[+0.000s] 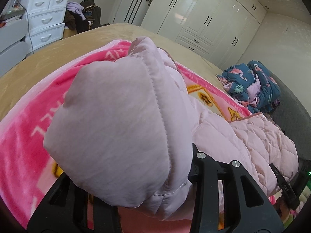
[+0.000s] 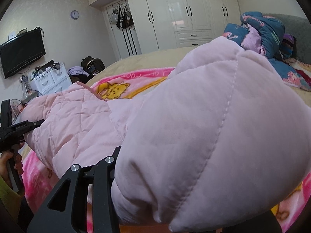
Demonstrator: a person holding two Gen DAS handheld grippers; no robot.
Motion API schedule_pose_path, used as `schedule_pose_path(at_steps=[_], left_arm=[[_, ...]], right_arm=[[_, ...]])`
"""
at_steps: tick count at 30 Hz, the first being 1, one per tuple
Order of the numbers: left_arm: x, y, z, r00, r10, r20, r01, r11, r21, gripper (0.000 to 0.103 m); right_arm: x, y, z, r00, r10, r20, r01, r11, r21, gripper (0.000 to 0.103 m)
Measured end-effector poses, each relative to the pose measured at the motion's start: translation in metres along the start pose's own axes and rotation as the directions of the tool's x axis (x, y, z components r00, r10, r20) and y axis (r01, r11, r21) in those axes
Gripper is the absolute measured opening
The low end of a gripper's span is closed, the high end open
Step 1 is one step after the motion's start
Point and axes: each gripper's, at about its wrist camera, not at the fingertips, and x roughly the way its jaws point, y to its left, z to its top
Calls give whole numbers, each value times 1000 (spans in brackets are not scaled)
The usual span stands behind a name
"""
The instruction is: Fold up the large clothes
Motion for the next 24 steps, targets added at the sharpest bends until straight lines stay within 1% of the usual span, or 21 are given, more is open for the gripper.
schedule_pose_path(at_steps=[9, 15, 20, 24], left_arm=[[-17, 6, -22, 1000, 0, -6, 0, 1000, 7, 32], [-12, 11, -25, 1000, 10, -21, -10, 1000, 2, 34], [-1, 14, -26, 999, 29, -45, -30, 999, -18, 38], [4, 15, -28, 998, 39, -54, -40, 999, -21, 41]], right_arm=[[-17, -6, -26, 999, 10, -41, -8, 998, 56, 38], [-12, -16, -36, 998, 17, -68, -9, 992, 122, 40], [3, -36, -40, 993, 54, -108, -25, 967, 252, 45], [13, -46, -46, 989, 75, -128, -32, 950, 311, 52]])
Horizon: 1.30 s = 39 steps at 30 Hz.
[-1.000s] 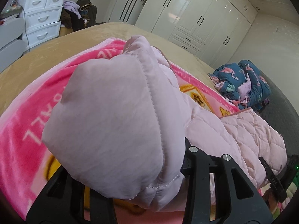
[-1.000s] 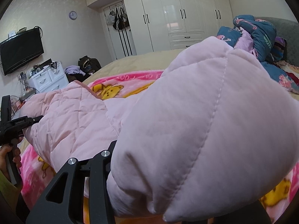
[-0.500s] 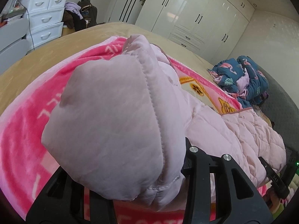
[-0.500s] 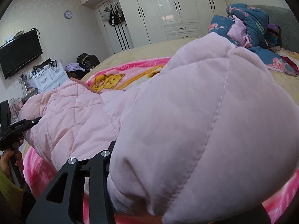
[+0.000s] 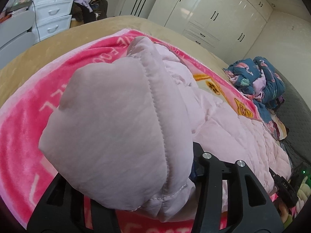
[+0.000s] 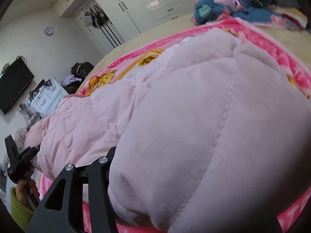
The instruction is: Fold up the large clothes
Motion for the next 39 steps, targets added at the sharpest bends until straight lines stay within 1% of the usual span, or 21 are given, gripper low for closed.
schedule_pose_path(at_steps=[6, 11, 14, 17, 18, 21, 26, 29, 31, 33, 36, 39], left_arm=[[4, 8, -3, 1000, 5, -20, -5, 1000, -15, 45], [4, 11, -5, 1000, 6, -31, -6, 1000, -21, 47], [4, 13, -6, 999, 10, -35, -11, 1000, -28, 49], [4, 15, -8, 999, 13, -40, -14, 999, -33, 51], [4, 15, -9, 999, 13, -43, -14, 999, -36, 52], [3, 18, -10, 998, 9, -60, -12, 999, -51, 56], [-2, 23, -11, 997, 11, -72, -16, 998, -68, 65], [-7, 23, -14, 997, 25, -69, -30, 997, -68, 74], [-11, 26, -16, 997, 38, -66, -43, 996, -75, 87], [-18, 30, -18, 997, 53, -55, -58, 995, -80, 94], [-29, 35, -20, 997, 61, -42, -64, 993, -94, 94], [-44, 42, -22, 995, 103, -10, -104, 989, -106, 94]], right_arm=[[10, -12, -3, 1000, 14, -24, -12, 997, 71, 63], [13, -19, -8, 999, 19, -40, -14, 993, 114, 71], [13, -24, -11, 998, 20, -51, -12, 988, 156, 78], [13, -28, -15, 997, 0, -71, 15, 979, 205, 95], [13, -30, -16, 997, -8, -78, 25, 976, 217, 99], [9, -34, -20, 995, 16, -94, 7, 970, 243, 99], [-6, -39, -24, 995, 17, -103, 10, 968, 251, 99], [-19, -41, -29, 994, 7, -105, 19, 969, 244, 99], [-26, -43, -31, 995, -5, -104, 29, 971, 236, 99], [-36, -45, -34, 995, -13, -102, 36, 974, 224, 99], [-47, -47, -34, 994, -22, -103, 43, 978, 205, 99], [-61, -45, -36, 994, -40, -97, 57, 982, 181, 99]])
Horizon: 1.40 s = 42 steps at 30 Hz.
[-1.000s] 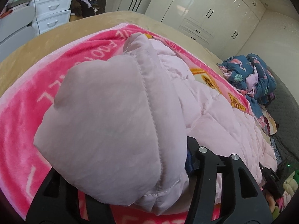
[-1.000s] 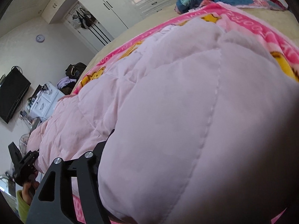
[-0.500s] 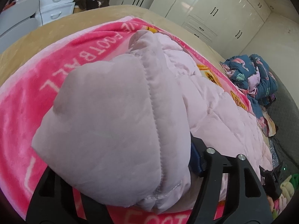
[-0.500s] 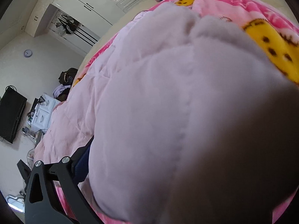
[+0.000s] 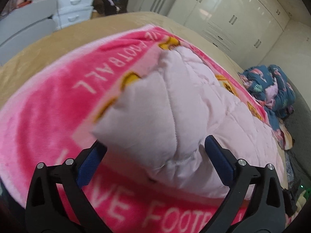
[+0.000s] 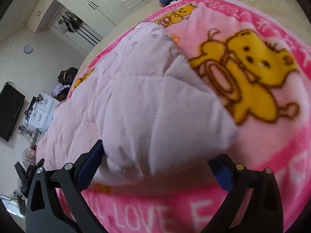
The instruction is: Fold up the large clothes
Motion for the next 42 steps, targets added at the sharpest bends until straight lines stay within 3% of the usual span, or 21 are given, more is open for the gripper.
schedule_pose_path(at_steps=[4, 8, 13, 17, 23, 31, 42], left_arm=[[-31, 13, -1, 997, 13, 72, -11, 999, -30, 94], [-65, 14, -5, 989, 40, 146, -40, 999, -6, 94], [-102, -1, -13, 977, 64, 202, -78, 995, 61, 94], [-124, -22, -21, 969, 47, 244, -76, 991, 113, 94], [-142, -62, -38, 967, -21, 254, -34, 976, 213, 94], [-139, -96, -65, 972, -33, 234, -39, 954, 298, 94], [-121, -114, -96, 980, -27, 195, -43, 937, 348, 94]], right_arm=[[-27, -8, 1, 996, -63, 59, 64, 998, -16, 99], [-61, -7, 2, 979, -113, 168, 123, 991, -52, 99], [-97, 31, -1, 954, -83, 287, 145, 968, -203, 99], [-122, 78, -13, 932, 9, 362, 130, 924, -359, 99], [-135, 122, -29, 931, 118, 345, 68, 874, -482, 99], [-135, 165, -53, 936, 168, 310, 47, 812, -581, 99], [-99, 165, -83, 973, 132, 188, 1, 815, -579, 99]])
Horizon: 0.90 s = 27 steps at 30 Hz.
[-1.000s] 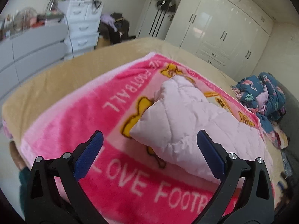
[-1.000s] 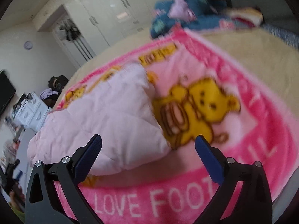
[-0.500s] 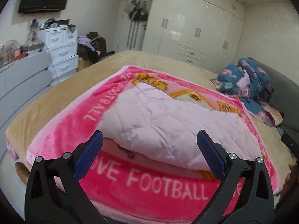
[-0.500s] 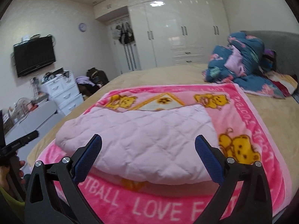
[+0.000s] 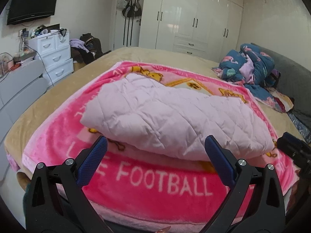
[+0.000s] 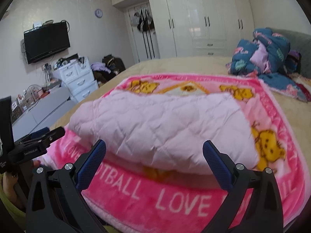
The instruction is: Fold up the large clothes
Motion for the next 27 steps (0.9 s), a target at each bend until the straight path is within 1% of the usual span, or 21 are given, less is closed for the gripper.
schedule_pose_path(at_steps=[4, 8, 11, 16, 27], left_arm=[[6, -7, -5, 1000, 3, -21, -3, 999, 32, 94], [9, -11, -7, 999, 16, -30, -15, 999, 45, 94], [9, -11, -7, 999, 18, -33, -16, 999, 46, 94], [9, -11, -8, 999, 20, -30, -18, 999, 46, 94], [9, -11, -8, 999, 25, -28, -24, 998, 50, 94]], right_arm=[[11, 5, -10, 999, 24, -43, -24, 1000, 2, 99], [11, 11, -13, 999, 26, -30, -27, 999, -23, 99], [12, 14, -15, 999, 39, -36, -40, 999, -30, 99], [14, 13, -17, 998, 45, -48, -46, 999, -24, 99], [14, 13, -16, 998, 44, -47, -45, 999, -20, 99]])
